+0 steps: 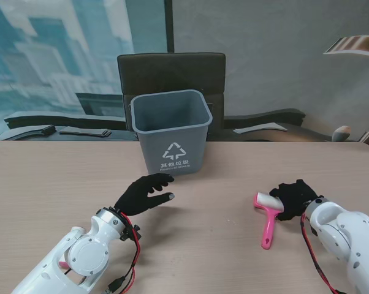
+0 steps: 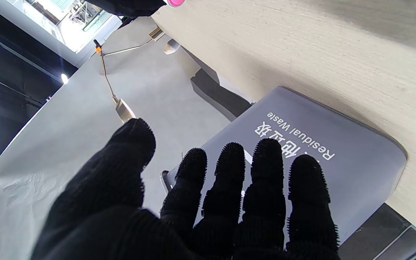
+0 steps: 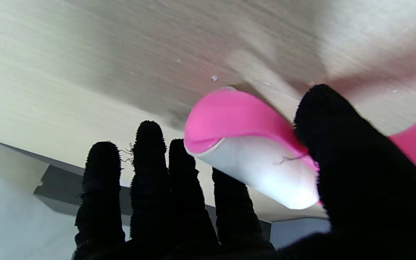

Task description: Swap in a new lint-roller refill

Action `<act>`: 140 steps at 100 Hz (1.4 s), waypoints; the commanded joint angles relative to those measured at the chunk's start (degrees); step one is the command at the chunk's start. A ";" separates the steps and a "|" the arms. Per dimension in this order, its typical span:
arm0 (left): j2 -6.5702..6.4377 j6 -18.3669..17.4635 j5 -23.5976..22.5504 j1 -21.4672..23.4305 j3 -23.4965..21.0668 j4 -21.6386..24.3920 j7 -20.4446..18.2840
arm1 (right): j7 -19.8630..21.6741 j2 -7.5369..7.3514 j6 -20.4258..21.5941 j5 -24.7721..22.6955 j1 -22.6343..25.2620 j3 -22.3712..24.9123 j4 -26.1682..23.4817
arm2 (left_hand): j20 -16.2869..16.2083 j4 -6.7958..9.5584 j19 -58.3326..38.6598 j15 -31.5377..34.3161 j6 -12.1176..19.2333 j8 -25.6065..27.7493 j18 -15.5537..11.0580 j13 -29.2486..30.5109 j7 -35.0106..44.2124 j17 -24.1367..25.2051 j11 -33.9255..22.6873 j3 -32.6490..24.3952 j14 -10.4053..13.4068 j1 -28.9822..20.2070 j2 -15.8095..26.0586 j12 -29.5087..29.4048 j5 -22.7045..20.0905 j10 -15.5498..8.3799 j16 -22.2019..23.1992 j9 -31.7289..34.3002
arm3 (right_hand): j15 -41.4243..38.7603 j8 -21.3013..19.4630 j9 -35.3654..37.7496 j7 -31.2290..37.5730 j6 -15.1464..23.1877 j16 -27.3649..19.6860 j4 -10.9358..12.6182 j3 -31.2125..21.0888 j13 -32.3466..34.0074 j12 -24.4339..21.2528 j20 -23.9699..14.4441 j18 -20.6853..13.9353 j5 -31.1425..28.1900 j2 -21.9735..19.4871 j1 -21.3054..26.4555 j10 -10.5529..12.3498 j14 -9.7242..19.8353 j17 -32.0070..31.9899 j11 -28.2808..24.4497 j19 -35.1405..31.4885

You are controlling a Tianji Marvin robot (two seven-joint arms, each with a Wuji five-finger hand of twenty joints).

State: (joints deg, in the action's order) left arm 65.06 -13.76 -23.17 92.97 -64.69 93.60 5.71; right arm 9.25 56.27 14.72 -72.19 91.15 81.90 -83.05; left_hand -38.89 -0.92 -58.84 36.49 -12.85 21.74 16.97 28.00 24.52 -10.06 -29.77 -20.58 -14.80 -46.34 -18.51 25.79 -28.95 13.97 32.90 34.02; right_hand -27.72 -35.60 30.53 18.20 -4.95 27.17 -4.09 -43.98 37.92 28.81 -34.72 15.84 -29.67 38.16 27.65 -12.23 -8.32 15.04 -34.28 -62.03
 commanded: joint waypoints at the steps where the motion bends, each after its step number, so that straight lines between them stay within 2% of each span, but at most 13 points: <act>1: 0.05 0.06 0.03 0.33 -0.16 0.40 -0.87 | 0.66 0.26 -0.05 0.31 -0.51 -1.36 1.22 | -0.47 0.79 -0.99 1.15 0.72 0.39 -0.88 1.22 0.69 -0.01 -0.36 0.92 -0.08 0.49 1.75 -0.24 -0.81 -0.13 0.85 0.87 | -0.01 -1.03 1.40 3.05 0.22 -0.23 1.59 -2.72 2.08 0.48 0.38 1.00 -3.04 1.96 -0.69 -0.38 0.80 0.66 -0.94 0.25; 17: 0.05 -0.11 -0.08 0.43 -0.25 0.45 -0.78 | 0.01 0.35 -0.97 2.30 -2.59 -4.39 3.44 | -0.47 0.77 -0.99 1.18 0.75 0.40 -0.87 1.28 0.72 -0.01 -0.37 0.97 0.04 0.58 1.88 -0.23 -0.88 -0.16 0.86 0.88 | -8.04 -5.75 15.47 10.09 1.12 2.67 1.36 -4.95 14.67 2.18 -1.48 1.04 -14.57 -0.63 4.18 -1.84 0.78 8.17 -5.62 -6.75; 18: 0.05 -0.11 -0.08 0.44 -0.25 0.46 -0.77 | -0.15 0.36 -1.03 2.48 -2.72 -4.59 3.60 | -0.47 0.77 -0.99 1.18 0.79 0.40 -0.87 1.28 0.73 -0.01 -0.39 0.98 0.05 0.60 1.92 -0.23 -0.90 -0.19 0.86 0.90 | -8.78 -5.70 16.58 10.64 1.35 2.91 0.72 -4.85 15.60 2.35 -1.53 0.98 -15.30 -0.72 4.93 -1.88 0.79 8.81 -5.96 -7.42; 23: 0.05 -0.13 -0.10 0.47 -0.26 0.49 -0.76 | -0.66 0.48 -1.49 3.39 -3.19 -5.42 4.10 | -0.47 0.78 -1.00 1.18 0.69 0.40 -0.93 1.29 0.72 -0.02 -0.39 0.95 0.00 0.51 1.86 -0.23 -0.84 -0.10 0.86 0.92 | -11.47 2.77 20.68 21.84 2.76 3.39 -2.94 -4.81 19.30 2.99 -0.53 0.84 -14.94 0.39 9.23 -1.98 0.72 11.31 -7.01 -10.29; 27: 0.04 -0.16 -0.13 0.49 -0.27 0.50 -0.76 | -1.06 0.56 -1.78 3.99 -3.53 -6.03 4.48 | -0.48 0.78 -1.03 1.18 0.64 0.42 -0.92 1.29 0.76 -0.07 -0.41 0.94 0.02 0.57 1.81 -0.22 -0.90 -0.17 0.85 0.97 | -12.91 9.05 23.29 30.35 3.77 3.61 -3.95 -4.73 21.55 3.04 -0.15 0.89 -14.01 0.43 11.96 -1.80 0.71 12.76 -7.60 -11.75; 30: 0.04 -0.19 -0.14 0.50 -0.27 0.51 -0.76 | -1.40 0.62 -1.96 4.40 -3.74 -6.42 4.72 | -0.48 0.78 -1.03 1.17 0.72 0.41 -0.92 1.29 0.73 -0.06 -0.36 0.91 -0.03 0.54 1.81 -0.24 -0.86 -0.13 0.85 0.89 | -13.49 10.55 24.66 32.39 4.12 3.70 -4.05 -4.92 22.81 3.06 -0.10 0.98 -14.54 -0.54 12.92 -1.82 0.66 13.64 -7.92 -12.39; 49: 0.04 -0.36 -0.29 0.63 -0.34 0.60 -0.65 | -3.86 0.94 -2.52 5.41 -4.07 -7.56 5.24 | -0.47 0.77 -1.00 1.18 0.77 0.41 -0.88 1.32 0.74 -0.03 -0.40 0.88 0.08 0.62 1.81 -0.22 -0.86 -0.19 0.85 0.93 | -16.99 12.40 30.70 35.43 5.63 4.45 -4.75 -3.78 28.35 3.17 0.23 0.91 -19.86 -9.26 19.06 -2.05 0.53 17.60 -9.66 -15.92; 67: 0.05 -0.25 -0.14 0.53 -0.19 0.57 -0.72 | -10.24 1.20 -2.23 3.47 -3.15 -7.12 4.90 | -0.47 0.76 -1.02 1.20 0.71 0.41 -0.92 1.32 0.76 -0.02 -0.38 0.85 0.01 0.59 1.78 -0.22 -0.89 -0.17 0.87 0.88 | -23.03 10.38 32.37 37.12 2.71 6.22 -4.80 -1.75 31.48 6.19 0.62 0.89 -20.31 -12.82 21.37 -4.33 1.61 20.38 -14.17 -19.17; 80: 0.10 0.03 0.41 0.33 0.21 0.61 -0.86 | -17.15 1.62 -1.73 1.63 -1.43 -5.59 2.94 | -0.46 0.76 -1.00 1.19 0.64 0.40 -0.86 1.30 0.73 0.01 -0.40 0.82 -0.06 0.55 1.81 -0.22 -0.89 -0.19 0.87 0.90 | -29.33 8.80 32.94 37.25 0.59 8.07 -4.74 -1.44 32.92 10.15 0.41 0.54 -20.03 -13.81 21.86 -5.44 3.55 21.95 -18.29 -21.52; 103: 0.20 1.25 2.51 -0.05 1.61 1.55 -1.78 | -27.62 2.62 -1.24 -0.28 1.32 -3.14 -2.79 | -0.39 0.61 -0.78 1.03 0.33 0.27 -0.44 1.18 0.51 0.24 -0.23 1.33 -0.37 1.17 2.33 -0.32 -1.05 0.04 0.80 0.97 | -33.91 8.35 33.40 36.76 -0.45 9.05 -4.60 -0.77 33.27 13.50 0.31 -0.22 -19.21 -14.34 22.20 -4.37 5.54 22.60 -21.04 -23.05; 111: 0.21 2.19 3.52 0.05 2.09 2.34 -2.34 | -29.07 2.94 -1.21 -0.37 1.75 -2.93 -5.01 | -0.38 0.40 -0.65 1.00 -0.13 0.05 -0.10 1.29 0.17 0.31 -0.12 2.15 -0.79 1.89 2.92 -0.38 -1.52 0.43 0.78 1.25 | -34.30 8.46 33.33 36.64 -0.39 9.05 -4.57 -0.58 33.22 13.78 0.33 -0.19 -19.21 -14.24 22.30 -4.16 5.57 22.55 -21.08 -23.19; 121: 0.19 3.92 6.07 0.52 2.64 4.02 -3.69 | -30.13 3.28 -1.08 -0.05 1.27 -3.67 -6.78 | -0.75 0.17 -0.30 0.77 -1.03 -0.73 0.82 1.26 -1.44 0.61 0.45 7.63 -1.77 2.47 5.02 -0.58 -2.68 1.34 0.78 1.70 | -34.41 8.55 33.34 36.58 -0.23 9.00 -4.55 -0.47 33.18 13.92 0.37 -0.28 -19.21 -14.24 22.37 -4.10 5.58 22.29 -21.05 -23.19; 140: -0.26 7.84 12.67 1.50 3.40 8.05 -8.47 | -30.81 3.74 -1.28 1.71 -2.88 -8.03 -6.30 | -1.51 0.34 0.68 -0.07 -3.15 -1.96 2.51 0.57 -5.49 1.37 2.32 16.71 -3.75 5.09 7.88 -1.29 -4.88 3.39 0.75 2.14 | -34.61 8.57 33.18 36.58 -0.25 8.93 -4.55 -0.28 32.86 14.17 0.43 -0.30 -19.19 -14.29 22.50 -3.99 5.58 22.14 -20.91 -23.28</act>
State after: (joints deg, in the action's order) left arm 64.80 -6.28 -10.53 93.97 -61.84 100.34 -1.26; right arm -22.36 58.86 13.06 -70.87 90.01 74.67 -88.70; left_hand -39.00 -0.91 -58.72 36.50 -15.36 20.67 18.48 28.01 21.06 -9.35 -28.48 -6.61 -17.46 -43.26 -13.29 25.79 -32.08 16.18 32.91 34.98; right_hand -60.61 -25.97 59.47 45.08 -14.30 35.83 -10.47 -37.62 69.50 40.96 -34.66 16.01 -43.05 35.80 36.44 -17.45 -9.08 37.74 -47.76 -83.88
